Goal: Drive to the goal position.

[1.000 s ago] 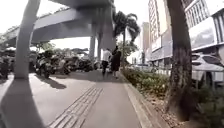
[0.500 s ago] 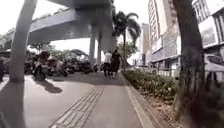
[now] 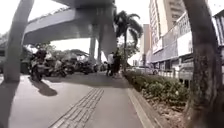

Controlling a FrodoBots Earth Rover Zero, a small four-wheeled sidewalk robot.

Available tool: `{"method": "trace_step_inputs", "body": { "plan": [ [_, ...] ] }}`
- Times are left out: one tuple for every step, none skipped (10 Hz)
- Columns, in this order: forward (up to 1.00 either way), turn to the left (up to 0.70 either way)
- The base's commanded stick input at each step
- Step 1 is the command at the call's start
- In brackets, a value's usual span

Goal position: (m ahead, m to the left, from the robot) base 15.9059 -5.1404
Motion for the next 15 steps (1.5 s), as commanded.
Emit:
{"method": "trace_step_inputs", "body": {
  "plan": [
    [0.45, 0.0],
    [0.45, 0.0],
    [0.45, 0.0],
    [0.45, 0.0],
    [0.45, 0.0],
    [0.45, 0.0],
    [0.45, 0.0],
    [0.45, 0.0],
    [0.45, 0.0],
    [0.45, 0.0],
    [0.45, 0.0],
    [0.45, 0.0],
    [0.45, 0.0],
    [0.45, 0.0],
    [0.45, 0.0]
  ]
}}
